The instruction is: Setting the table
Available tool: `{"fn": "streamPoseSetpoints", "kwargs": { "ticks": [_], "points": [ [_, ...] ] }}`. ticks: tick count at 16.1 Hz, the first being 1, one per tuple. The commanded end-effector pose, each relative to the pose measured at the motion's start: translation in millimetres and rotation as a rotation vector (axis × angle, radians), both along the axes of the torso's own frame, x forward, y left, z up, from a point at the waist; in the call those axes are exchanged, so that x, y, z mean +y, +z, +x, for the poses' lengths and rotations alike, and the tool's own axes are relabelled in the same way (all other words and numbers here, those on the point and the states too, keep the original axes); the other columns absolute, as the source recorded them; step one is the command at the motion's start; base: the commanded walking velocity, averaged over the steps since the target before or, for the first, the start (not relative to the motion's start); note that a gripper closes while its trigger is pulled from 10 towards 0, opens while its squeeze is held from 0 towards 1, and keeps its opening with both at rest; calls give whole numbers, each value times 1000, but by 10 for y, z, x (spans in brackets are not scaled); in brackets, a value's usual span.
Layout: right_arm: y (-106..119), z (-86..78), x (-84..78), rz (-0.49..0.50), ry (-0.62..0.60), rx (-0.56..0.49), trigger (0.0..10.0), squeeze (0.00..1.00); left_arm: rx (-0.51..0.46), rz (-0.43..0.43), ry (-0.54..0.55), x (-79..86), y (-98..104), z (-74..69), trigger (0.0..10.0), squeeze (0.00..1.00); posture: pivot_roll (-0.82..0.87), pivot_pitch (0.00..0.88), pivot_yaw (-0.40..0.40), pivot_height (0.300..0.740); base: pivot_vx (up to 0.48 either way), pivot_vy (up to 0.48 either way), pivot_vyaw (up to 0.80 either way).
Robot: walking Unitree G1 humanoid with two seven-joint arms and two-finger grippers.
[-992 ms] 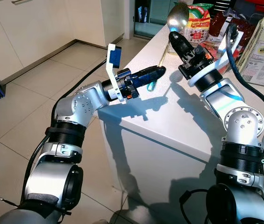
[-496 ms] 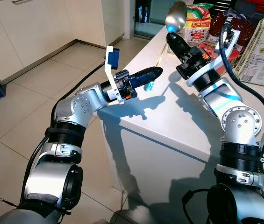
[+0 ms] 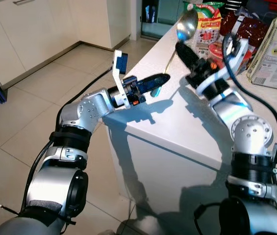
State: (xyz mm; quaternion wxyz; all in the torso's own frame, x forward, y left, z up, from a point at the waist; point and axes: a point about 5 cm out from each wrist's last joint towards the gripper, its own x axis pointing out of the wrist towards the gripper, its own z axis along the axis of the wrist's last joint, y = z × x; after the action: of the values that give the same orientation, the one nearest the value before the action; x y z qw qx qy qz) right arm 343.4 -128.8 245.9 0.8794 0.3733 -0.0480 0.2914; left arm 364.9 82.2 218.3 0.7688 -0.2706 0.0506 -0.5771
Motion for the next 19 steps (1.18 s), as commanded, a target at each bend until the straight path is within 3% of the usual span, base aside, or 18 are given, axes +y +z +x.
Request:
{"fn": "streamPoseSetpoints", "kwargs": {
  "ticks": [1, 2, 3, 8, 12, 13, 16, 17, 18, 19],
  "points": [
    [-229, 31, -69, -49, -48, 125, 10000, 0, -153, -67, -16, -32, 397, 25, 0, 0, -42, 0, 59, 740, 0, 0, 0],
    [-230, 33, -76, -34, -45, 126, 10000, 0, -151, -70, -20, -38, 400, 28, 0, 0, -46, 0, 65, 740, 0, 0, 0],
    [-219, 33, -89, -8, -45, 126, 10000, 1000, -150, -71, -26, -51, 397, 27, 0, 0, -46, 0, 66, 740, 0, 0, 0],
    [-252, 30, -123, 7, -37, 138, 10000, 1000, -149, -73, -8, -14, 383, 48, 0, 0, -36, 0, 56, 740, 0, 0, 0],
    [-416, -35, -252, -61, -108, 209, 10000, 988, -149, -87, 58, 64, 429, 104, 0, 0, -33, 0, 49, 740, 0, 0, 0],
    [-437, -84, -296, -72, -126, 216, 10000, 0, -149, -72, 86, 81, 409, 117, 0, 0, -32, 0, 47, 740, 0, 0, 0],
    [-389, -191, -400, -56, -155, 205, 10000, 0, -163, 12, 209, 113, 351, 187, 0, 0, -24, 0, 42, 740, 0, 0, 0],
    [-357, -250, -432, -54, -169, 195, 10000, 0, -179, 66, 269, 120, 331, 211, 0, 0, -20, 0, 42, 740, 0, 0, 0],
    [-294, -328, -419, -59, -174, 169, 10000, 0, -235, 179, 322, 98, 296, 207, 0, 0, -17, 0, 44, 740, 0, 0, 0],
    [-237, -359, -382, -60, -169, 142, 10000, 0, -269, 220, 344, 95, 304, 188, 0, 0, -17, 0, 46, 740, 0, 0, 0]
  ]
}}
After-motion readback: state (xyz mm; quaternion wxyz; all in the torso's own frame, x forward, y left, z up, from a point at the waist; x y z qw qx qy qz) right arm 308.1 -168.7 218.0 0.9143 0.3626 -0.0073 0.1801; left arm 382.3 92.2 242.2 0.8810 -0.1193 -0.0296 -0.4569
